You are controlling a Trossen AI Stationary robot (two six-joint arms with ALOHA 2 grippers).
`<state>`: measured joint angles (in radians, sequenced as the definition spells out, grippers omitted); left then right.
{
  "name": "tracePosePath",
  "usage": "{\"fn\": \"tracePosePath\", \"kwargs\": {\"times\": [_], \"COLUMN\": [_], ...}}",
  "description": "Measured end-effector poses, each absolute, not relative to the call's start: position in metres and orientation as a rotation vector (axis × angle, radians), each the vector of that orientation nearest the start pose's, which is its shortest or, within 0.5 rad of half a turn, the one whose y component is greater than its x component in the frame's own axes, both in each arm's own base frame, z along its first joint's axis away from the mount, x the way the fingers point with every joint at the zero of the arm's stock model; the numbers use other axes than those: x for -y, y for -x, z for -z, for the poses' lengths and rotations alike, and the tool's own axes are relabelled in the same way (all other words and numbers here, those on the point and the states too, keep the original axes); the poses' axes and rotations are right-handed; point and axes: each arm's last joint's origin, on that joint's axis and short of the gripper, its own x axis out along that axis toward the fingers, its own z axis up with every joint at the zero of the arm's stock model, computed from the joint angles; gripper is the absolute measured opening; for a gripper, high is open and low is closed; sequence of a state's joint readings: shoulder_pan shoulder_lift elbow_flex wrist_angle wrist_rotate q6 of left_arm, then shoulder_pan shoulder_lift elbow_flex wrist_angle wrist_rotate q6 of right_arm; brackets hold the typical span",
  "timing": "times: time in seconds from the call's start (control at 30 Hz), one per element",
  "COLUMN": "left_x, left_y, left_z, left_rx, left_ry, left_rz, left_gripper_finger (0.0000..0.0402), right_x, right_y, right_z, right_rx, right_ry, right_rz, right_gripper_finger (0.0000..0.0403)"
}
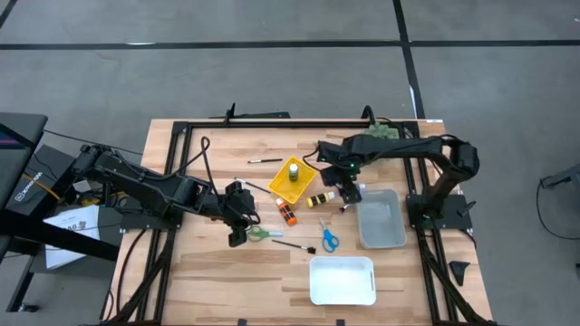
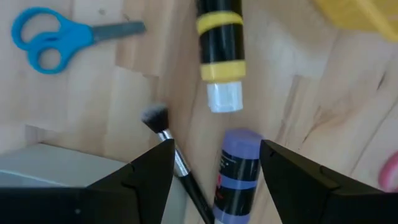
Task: Pick & Place Paint Supplies
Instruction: Put the violet paint bottle into the yellow bin
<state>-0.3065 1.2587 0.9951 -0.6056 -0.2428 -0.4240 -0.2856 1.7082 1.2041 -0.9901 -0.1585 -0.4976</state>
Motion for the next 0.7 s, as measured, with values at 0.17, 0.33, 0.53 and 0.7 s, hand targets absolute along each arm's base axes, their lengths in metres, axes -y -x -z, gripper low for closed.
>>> {"fn": "tracePosePath", "kwargs": {"times": [0.17, 0.33, 0.53, 0.7], "left_x": [0.070, 0.070, 0.070, 0.070], "left_y": [-0.243, -0.243, -0.243, -0.243], "left_z": [-0.276, -0.276, -0.276, -0.276], "left_rx": [-0.829, -0.830, -0.830, -0.830], "left_ry": [0.165, 0.165, 0.164, 0.164], "left_rz": [-0.114, -0.115, -0.115, -0.115], "left_gripper_finger": [0.0115, 0.0115, 0.0115, 0.0115], "right_x": [0.092, 0.099, 0.108, 0.104], "right_y": [-0.297, -0.297, -0.293, -0.283], "right_z": [-0.194, -0.194, -0.192, -0.173], "right_rx": [-1.463, -1.435, -1.432, -1.452], "right_ry": [0.024, 0.024, 0.017, 0.012], "right_rz": [-0.225, -0.203, -0.191, -0.199], "right_gripper_finger": [0.0207, 0.0196, 0.0195, 0.0206]}}
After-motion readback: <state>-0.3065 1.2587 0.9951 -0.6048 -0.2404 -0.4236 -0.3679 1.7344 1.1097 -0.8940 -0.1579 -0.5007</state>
